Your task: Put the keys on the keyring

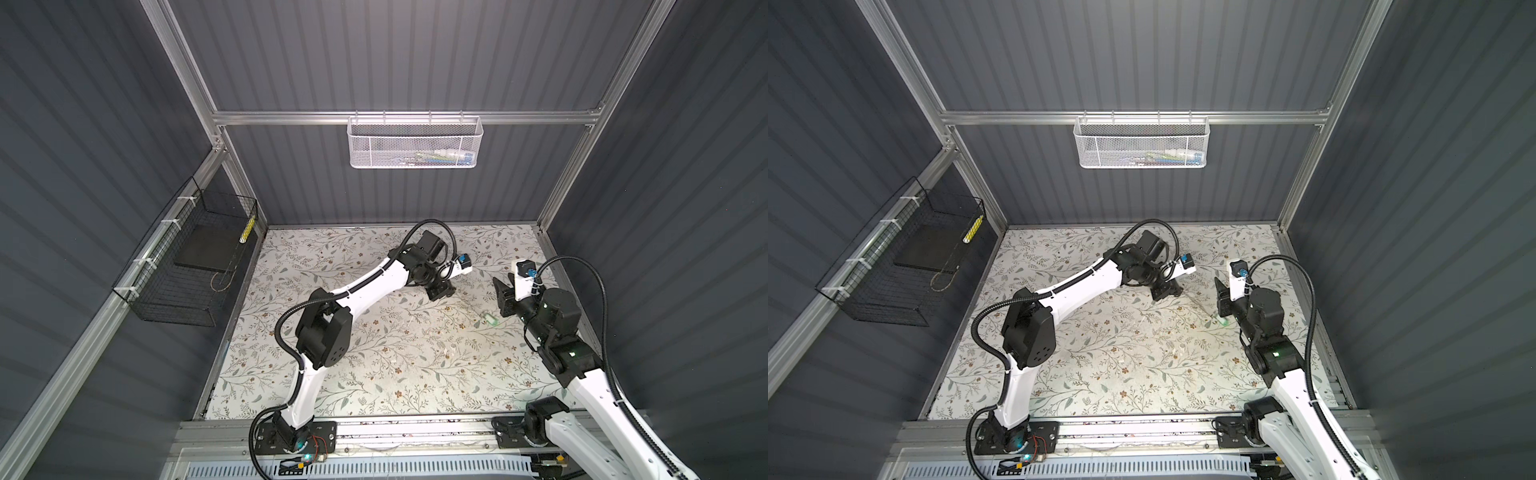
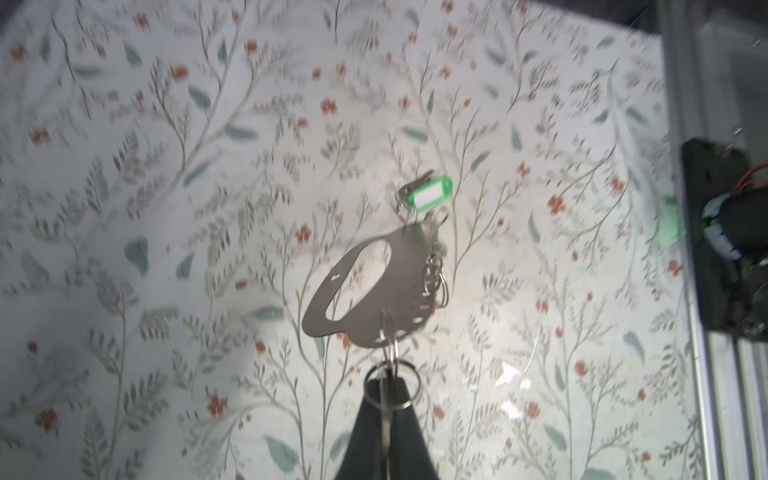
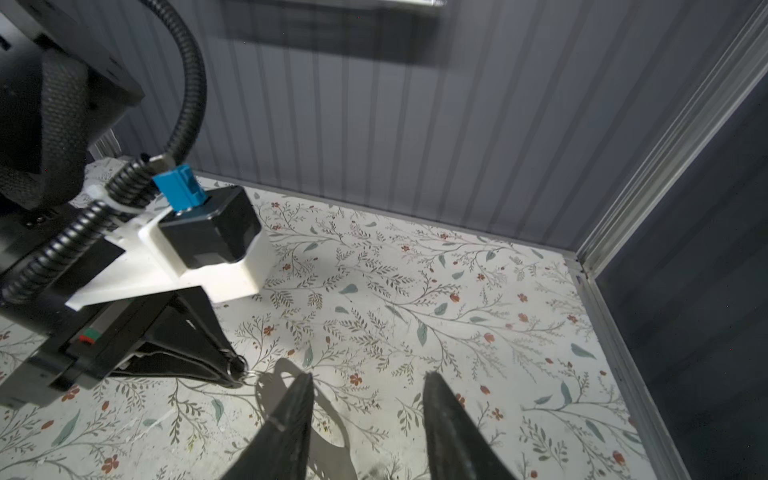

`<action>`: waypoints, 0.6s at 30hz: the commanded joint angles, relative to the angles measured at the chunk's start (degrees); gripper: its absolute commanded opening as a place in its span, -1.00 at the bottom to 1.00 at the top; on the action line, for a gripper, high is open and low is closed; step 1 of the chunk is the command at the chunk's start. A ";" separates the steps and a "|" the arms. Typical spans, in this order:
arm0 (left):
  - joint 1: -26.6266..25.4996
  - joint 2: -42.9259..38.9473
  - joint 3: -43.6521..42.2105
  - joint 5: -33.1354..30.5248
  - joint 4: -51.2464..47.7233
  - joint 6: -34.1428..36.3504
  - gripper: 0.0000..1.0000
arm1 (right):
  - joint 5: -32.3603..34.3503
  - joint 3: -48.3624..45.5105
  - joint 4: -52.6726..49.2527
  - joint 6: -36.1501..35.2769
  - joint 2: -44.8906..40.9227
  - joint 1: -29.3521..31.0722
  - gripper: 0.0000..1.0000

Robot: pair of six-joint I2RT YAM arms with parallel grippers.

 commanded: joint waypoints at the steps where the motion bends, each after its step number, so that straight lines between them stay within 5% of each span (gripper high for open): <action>1: 1.04 -4.02 -5.41 -4.67 -3.24 5.18 -1.00 | -0.10 -1.80 1.05 1.58 0.66 -0.16 -0.08; 18: 3.80 -6.96 -20.86 -22.03 -8.59 8.84 -0.98 | -1.66 -3.64 2.40 2.97 8.83 -0.51 0.01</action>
